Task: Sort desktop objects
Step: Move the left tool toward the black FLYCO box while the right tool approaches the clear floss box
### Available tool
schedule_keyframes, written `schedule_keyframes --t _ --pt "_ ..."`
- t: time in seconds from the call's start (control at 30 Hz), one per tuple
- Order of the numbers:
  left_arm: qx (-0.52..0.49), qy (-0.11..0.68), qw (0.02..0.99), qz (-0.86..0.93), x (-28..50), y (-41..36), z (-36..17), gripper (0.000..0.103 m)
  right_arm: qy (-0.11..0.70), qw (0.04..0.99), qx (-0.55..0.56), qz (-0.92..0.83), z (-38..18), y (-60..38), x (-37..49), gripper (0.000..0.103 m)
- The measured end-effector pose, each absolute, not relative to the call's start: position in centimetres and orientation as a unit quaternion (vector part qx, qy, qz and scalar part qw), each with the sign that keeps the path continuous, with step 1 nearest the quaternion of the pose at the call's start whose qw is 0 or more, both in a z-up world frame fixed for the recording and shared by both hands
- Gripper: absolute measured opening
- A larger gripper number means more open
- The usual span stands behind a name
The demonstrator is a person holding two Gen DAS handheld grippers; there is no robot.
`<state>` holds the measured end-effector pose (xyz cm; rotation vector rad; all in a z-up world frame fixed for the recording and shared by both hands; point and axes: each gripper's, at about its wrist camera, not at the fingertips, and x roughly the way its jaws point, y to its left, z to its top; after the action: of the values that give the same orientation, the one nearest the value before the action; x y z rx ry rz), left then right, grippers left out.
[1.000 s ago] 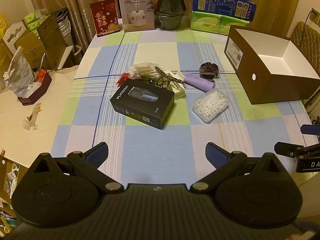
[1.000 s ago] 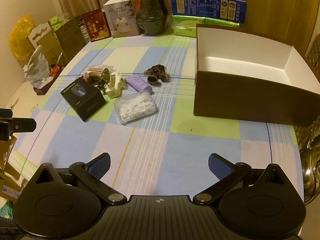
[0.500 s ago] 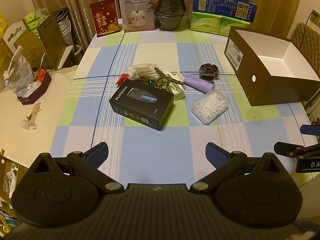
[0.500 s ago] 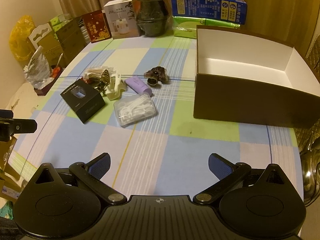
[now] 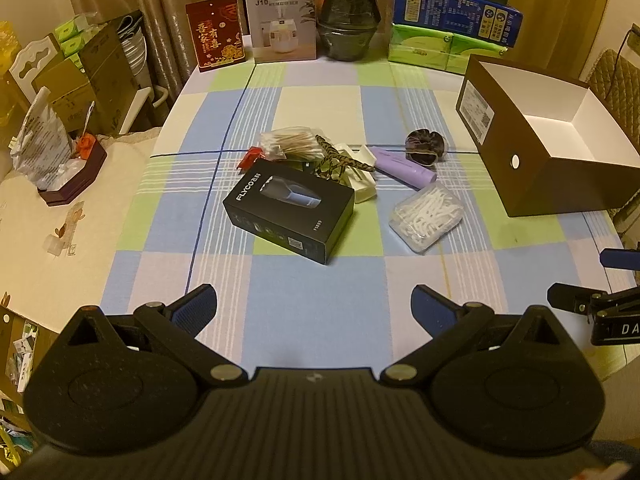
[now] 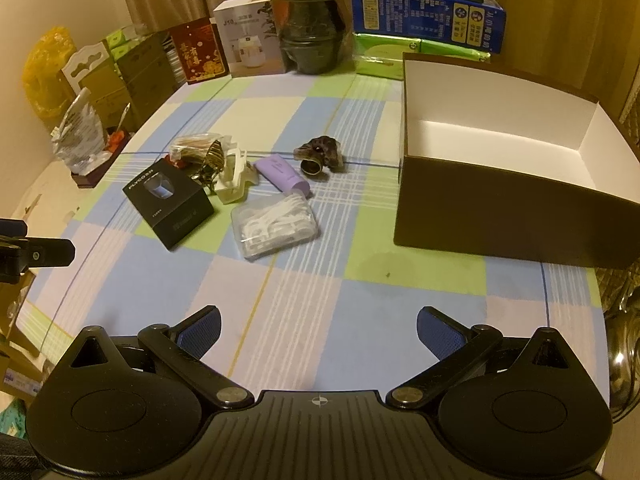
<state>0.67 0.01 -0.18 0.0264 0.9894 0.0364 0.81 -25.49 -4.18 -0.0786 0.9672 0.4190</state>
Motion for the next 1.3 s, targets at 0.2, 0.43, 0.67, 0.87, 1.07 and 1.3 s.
schedule_keyframes --t 0.2,0.43,0.67,0.87,1.07,1.3 --pt "0.01 0.476 0.879 0.022 0.9 0.4 -0.3 0.102 0.462 0.862 -0.038 0.204 -4.3 -25.2 1.2 0.101" --pt "0.007 0.478 0.878 0.025 1.3 0.6 -0.5 0.102 0.464 0.86 -0.039 0.209 -4.6 -24.9 1.8 0.101" --pt "0.005 0.481 0.876 0.028 2.1 0.8 -0.7 0.102 0.465 0.856 -0.048 0.222 -4.8 -24.2 2.9 0.101" --pt "0.004 0.483 0.875 0.031 2.9 0.9 -0.9 0.102 0.467 0.853 -0.052 0.227 -5.1 -23.9 3.7 0.101" --pt "0.004 0.488 0.872 0.035 3.7 1.2 -1.2 0.102 0.466 0.851 -0.062 0.236 -5.5 -23.2 4.7 0.101" --pt "0.003 0.49 0.871 0.038 4.7 1.3 -1.6 0.102 0.465 0.848 -0.073 0.242 -6.1 -22.3 5.9 0.101"
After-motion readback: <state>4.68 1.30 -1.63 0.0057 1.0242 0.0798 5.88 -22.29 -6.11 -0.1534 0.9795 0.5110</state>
